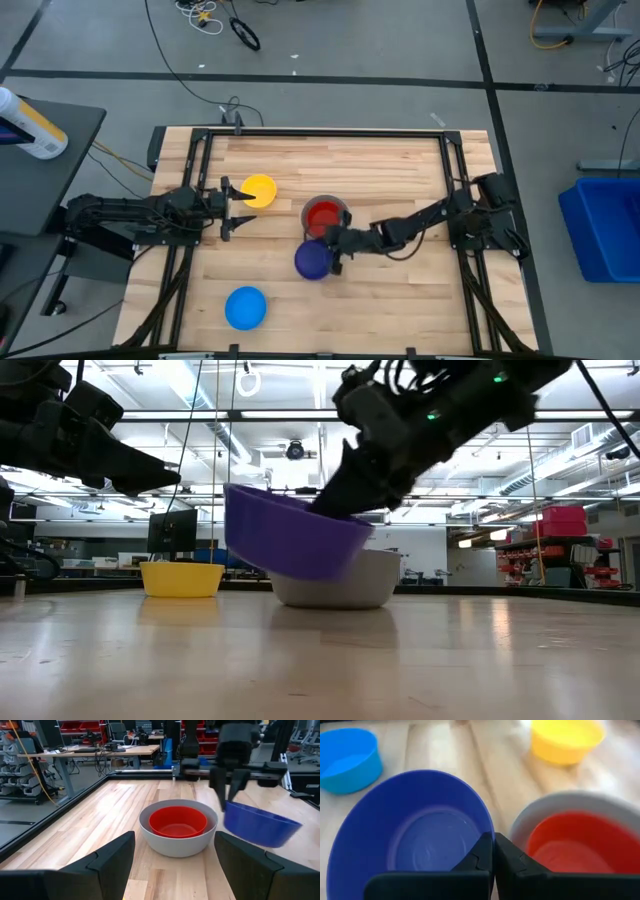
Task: Nest bowls inside each other
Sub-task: Stack the dark blue bowl on the red bowl
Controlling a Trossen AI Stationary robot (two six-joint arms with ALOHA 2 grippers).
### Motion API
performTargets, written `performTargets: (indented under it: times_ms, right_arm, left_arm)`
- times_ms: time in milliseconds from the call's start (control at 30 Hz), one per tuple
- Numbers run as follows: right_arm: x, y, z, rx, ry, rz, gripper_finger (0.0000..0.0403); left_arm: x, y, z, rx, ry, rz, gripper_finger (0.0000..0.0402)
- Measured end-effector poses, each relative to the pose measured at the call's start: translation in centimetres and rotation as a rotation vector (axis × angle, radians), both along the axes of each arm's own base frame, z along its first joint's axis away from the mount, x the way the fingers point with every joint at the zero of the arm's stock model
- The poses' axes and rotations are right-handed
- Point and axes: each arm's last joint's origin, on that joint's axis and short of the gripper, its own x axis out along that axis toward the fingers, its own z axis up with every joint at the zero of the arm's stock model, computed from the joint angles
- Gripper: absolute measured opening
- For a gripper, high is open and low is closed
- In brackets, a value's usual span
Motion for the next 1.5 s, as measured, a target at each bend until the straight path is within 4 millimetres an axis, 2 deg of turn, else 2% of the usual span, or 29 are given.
performTargets:
  times_ms: [233, 333, 500, 600, 867, 1200, 1500]
  right_arm:
    - [1.1, -3.7, 1.9, -0.110, -0.018, -0.029, 0.0001]
    - [0.8, -5.0, 3.1, -0.130, -0.021, -0.051, 0.0001]
    - [-0.2, -5.9, 5.7, -0.173, -0.063, -0.074, 0.0001]
    - [-0.9, -6.8, 6.2, -0.201, -0.021, -0.114, 0.0001]
    - [-1.9, -9.1, 4.5, -0.195, 0.087, -0.191, 0.0001]
    - [-2.5, -11.6, 3.5, -0.141, 0.136, -0.233, 0.0001]
    - [-2.9, -11.9, 2.9, -0.029, 0.194, -0.210, 0.0001]
  left_arm:
    - [0.0, 0.0, 0.0, -0.001, 0.001, -0.008, 0.0283]
    - [0.0, -0.1, -0.1, -0.003, 0.005, -0.023, 0.0283]
    - [0.0, -0.1, -0.1, -0.003, 0.005, -0.026, 0.0283]
    - [0.0, -0.1, -0.1, -0.003, 0.005, -0.026, 0.0283]
    - [0.0, -0.1, -0.1, -0.004, 0.005, -0.026, 0.0283]
    - [0.0, -0.1, -0.1, -0.003, 0.005, -0.026, 0.0283]
    - [0.0, -0.1, -0.1, -0.003, 0.005, -0.026, 0.0283]
